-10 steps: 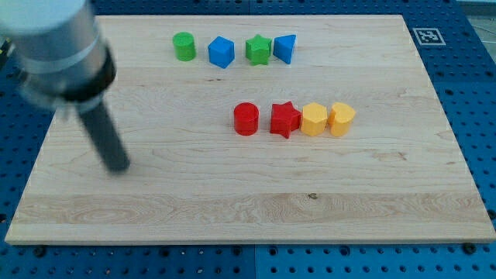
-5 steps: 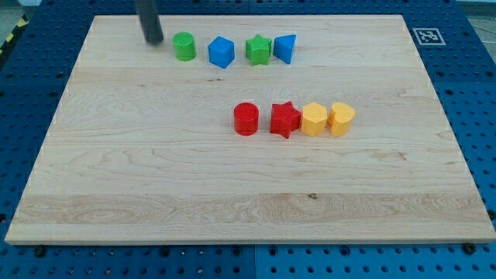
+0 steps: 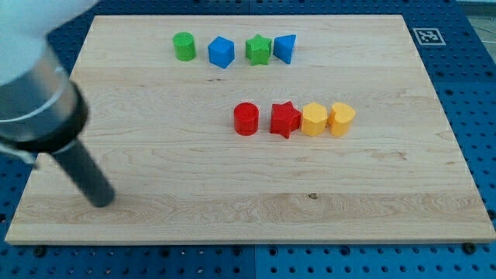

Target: Push the red circle to the top of red star

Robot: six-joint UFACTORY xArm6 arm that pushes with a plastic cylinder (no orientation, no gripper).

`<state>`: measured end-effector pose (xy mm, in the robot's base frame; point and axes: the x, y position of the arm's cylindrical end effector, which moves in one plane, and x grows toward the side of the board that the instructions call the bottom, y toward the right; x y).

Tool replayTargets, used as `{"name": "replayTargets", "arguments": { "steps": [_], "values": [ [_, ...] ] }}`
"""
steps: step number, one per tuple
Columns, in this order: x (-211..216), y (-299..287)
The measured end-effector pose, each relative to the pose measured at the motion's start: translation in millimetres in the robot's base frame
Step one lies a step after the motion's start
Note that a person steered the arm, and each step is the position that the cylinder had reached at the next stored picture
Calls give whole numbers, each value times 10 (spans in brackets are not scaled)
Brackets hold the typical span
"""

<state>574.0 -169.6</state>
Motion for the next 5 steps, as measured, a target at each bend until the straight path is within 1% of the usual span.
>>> {"name": "replayTargets", "arguments": {
  "steps": [1,2,4,5],
  "values": [
    [-283,556],
    [-591,611],
    [-632,1510],
    [-683,1640]
  ]
}}
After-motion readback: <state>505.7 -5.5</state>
